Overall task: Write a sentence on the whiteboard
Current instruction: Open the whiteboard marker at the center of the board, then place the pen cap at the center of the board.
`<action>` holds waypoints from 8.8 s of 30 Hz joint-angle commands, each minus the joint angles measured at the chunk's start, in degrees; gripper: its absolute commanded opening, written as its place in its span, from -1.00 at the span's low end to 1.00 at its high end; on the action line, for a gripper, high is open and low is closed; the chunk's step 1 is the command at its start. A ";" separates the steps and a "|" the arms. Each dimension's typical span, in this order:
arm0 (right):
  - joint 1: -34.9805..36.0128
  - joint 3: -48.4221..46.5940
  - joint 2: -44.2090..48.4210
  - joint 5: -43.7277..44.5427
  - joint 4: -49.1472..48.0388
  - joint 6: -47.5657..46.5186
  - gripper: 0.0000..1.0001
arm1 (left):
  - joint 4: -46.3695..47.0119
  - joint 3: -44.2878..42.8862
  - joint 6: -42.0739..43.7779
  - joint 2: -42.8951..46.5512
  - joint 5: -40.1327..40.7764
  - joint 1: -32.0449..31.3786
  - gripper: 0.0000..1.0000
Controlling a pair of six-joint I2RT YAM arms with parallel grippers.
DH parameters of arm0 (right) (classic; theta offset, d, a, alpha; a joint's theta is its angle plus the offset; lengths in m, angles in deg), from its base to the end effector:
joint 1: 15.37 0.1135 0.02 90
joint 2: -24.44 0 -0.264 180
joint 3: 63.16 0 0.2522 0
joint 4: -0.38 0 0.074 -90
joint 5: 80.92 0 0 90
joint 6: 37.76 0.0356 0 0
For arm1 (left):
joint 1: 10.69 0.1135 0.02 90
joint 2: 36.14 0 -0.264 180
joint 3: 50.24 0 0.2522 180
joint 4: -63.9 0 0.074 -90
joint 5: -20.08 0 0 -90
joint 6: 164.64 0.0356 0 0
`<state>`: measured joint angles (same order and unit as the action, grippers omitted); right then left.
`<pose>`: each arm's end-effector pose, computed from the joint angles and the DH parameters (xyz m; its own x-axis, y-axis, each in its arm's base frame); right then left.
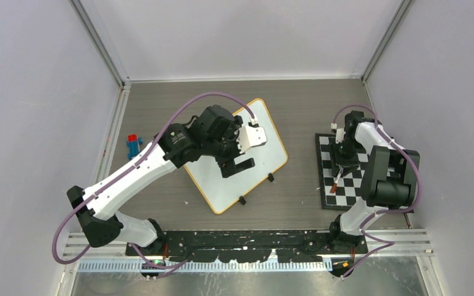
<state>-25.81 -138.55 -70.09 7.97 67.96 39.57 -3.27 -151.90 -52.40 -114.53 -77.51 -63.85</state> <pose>0.2808 -0.0510 0.1846 -0.9974 -0.0392 -0.0601 -0.0397 0.9992 0.0063 0.1625 -0.2247 0.3960 -0.0630 0.7098 -0.7016 0.9445 0.2696 0.1879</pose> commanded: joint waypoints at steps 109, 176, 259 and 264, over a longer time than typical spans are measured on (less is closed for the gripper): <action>30.94 -24.45 20.80 -61.91 -7.72 33.84 -0.03 | -10.62 -13.08 5.70 -5.52 -31.87 9.39 -1.00; 34.25 -24.01 20.54 -57.69 -2.95 27.84 -1.00 | -9.72 -12.46 -0.44 -2.55 -27.36 9.37 0.52; 20.21 -20.43 19.03 -60.59 3.60 19.15 -1.00 | -3.30 18.15 7.37 -21.86 -13.12 65.29 -0.79; 20.23 -19.91 19.83 -59.90 3.65 19.02 -0.99 | 0.10 18.99 5.60 -24.31 -10.65 62.47 -0.67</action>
<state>-5.59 -158.64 -52.62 -52.31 73.30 58.24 -6.92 -133.06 -45.80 -137.43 -90.47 0.38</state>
